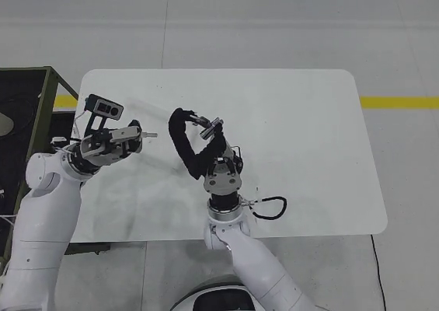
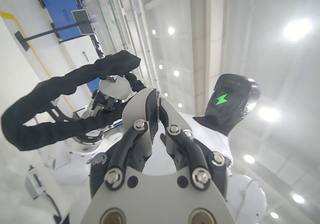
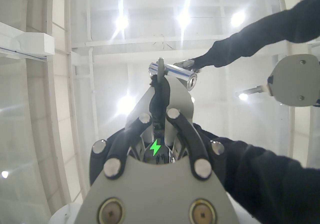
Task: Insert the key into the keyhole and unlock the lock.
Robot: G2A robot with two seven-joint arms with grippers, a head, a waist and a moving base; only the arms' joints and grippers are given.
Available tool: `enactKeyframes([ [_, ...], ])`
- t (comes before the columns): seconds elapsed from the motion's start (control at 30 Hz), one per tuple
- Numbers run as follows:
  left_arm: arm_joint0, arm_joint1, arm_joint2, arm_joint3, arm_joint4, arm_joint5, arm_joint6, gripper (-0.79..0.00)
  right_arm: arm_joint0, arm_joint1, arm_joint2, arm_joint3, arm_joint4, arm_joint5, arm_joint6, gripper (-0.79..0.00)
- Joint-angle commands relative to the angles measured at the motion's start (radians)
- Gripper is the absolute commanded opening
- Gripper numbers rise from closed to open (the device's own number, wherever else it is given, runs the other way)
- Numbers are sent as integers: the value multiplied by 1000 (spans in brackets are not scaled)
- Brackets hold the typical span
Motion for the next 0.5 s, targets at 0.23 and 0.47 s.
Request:
enactKeyframes([
  [0.23,22,-15,73,31,0,97,96,-785,50,-22,-29,56,63,-77,117,-785],
  [0.47,-2,-18,69,70,-36,173,56,-785,54,-21,-16,63,-30,-91,103,-785],
])
